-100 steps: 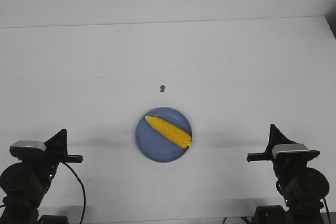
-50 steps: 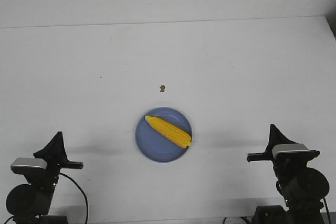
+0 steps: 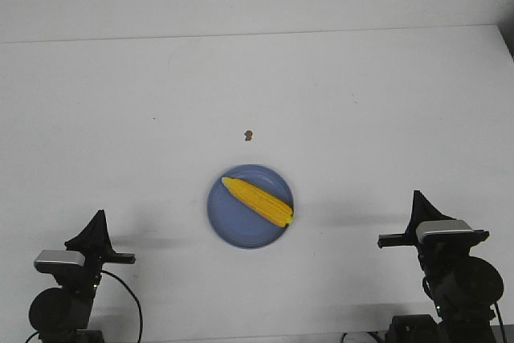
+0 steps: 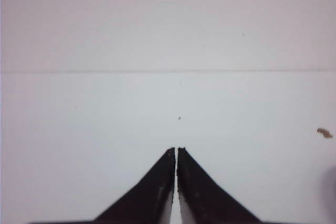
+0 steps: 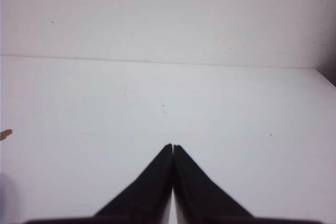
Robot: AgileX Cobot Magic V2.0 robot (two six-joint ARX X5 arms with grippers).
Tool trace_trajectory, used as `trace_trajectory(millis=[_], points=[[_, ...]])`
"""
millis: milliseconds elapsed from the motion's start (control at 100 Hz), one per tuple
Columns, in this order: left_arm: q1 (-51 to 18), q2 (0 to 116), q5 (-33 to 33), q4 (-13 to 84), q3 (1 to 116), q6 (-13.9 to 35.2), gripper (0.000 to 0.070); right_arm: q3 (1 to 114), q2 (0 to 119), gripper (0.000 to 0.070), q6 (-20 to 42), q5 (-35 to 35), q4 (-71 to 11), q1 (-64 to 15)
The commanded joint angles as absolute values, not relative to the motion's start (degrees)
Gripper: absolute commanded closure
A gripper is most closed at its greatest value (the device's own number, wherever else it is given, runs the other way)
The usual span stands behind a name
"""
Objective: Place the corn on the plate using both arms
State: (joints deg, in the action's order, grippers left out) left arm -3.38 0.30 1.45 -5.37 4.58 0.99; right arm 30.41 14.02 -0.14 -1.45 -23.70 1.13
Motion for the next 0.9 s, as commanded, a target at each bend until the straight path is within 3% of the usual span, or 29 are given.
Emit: trace_trajectory(millis=[0,890], points=[[-3.3,0.2,1.4,-7.7,3.7,1.3,0.0685,30.9,14.2,0.0698,0.2,-1.5,-23.1,1.1],[-3.3,0.2,1.3,-10.6,0.8,2.0,0.0685,30.9,14.2,0.0698,0.2,-1.5,-23.1,1.1]])
